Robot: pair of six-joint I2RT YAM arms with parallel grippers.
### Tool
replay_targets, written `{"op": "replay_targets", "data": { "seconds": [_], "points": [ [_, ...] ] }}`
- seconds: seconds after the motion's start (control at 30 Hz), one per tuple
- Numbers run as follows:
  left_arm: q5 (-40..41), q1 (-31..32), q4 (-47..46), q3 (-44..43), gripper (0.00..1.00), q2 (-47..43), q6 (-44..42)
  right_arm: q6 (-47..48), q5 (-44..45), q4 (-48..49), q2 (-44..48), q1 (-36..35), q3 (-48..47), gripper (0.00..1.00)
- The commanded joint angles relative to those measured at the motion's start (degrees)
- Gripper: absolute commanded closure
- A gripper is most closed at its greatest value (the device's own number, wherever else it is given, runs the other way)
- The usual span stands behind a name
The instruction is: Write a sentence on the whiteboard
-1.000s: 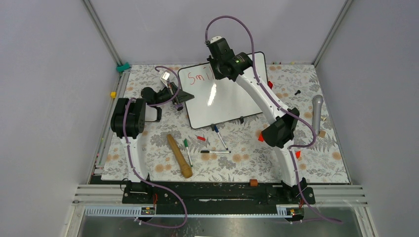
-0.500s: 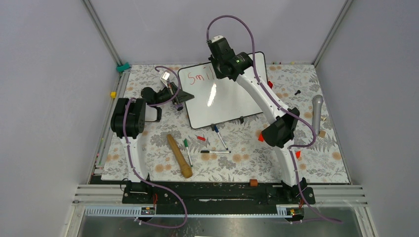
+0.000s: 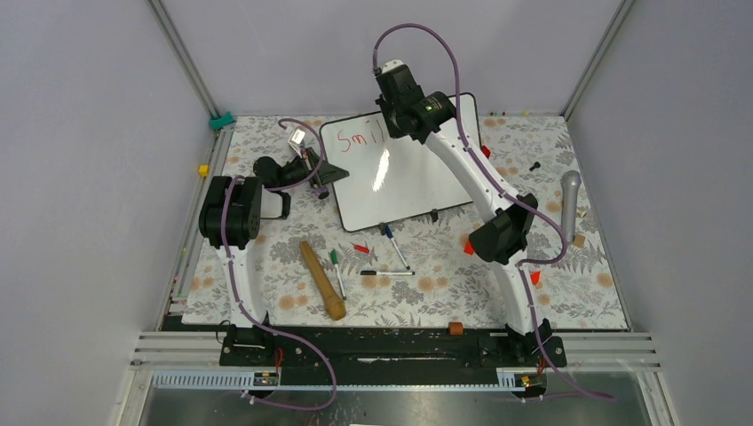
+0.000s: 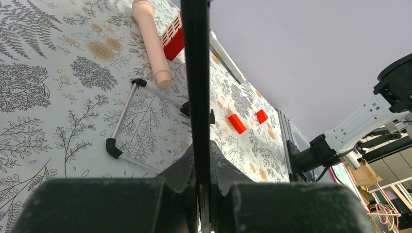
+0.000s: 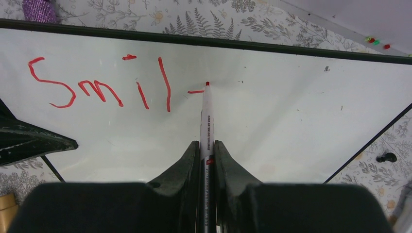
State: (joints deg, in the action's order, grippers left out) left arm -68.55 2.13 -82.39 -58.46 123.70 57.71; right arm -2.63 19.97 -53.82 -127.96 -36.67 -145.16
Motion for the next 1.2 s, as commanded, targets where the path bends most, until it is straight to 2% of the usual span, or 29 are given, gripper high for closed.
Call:
{"op": "replay_targets", "data": {
  "seconds": [0.0, 0.5, 1.17],
  "points": [
    [-5.0, 0.8, -2.2, 1.3, 1.0, -1.4, -3.7, 0.5, -0.4, 1.1, -1.7, 0.7, -3.9, 1.0],
    [-5.0, 0.8, -2.2, 1.3, 1.0, -1.4, -3.7, -0.7, -5.5, 1.0, -1.4, 0.8, -2.7, 1.0],
    [-4.9, 0.7, -2.2, 1.3, 1.0, -1.4, -3.7, -0.4, -3.6, -3.4, -0.3, 0.8, 0.1, 1.0]
  ]
}}
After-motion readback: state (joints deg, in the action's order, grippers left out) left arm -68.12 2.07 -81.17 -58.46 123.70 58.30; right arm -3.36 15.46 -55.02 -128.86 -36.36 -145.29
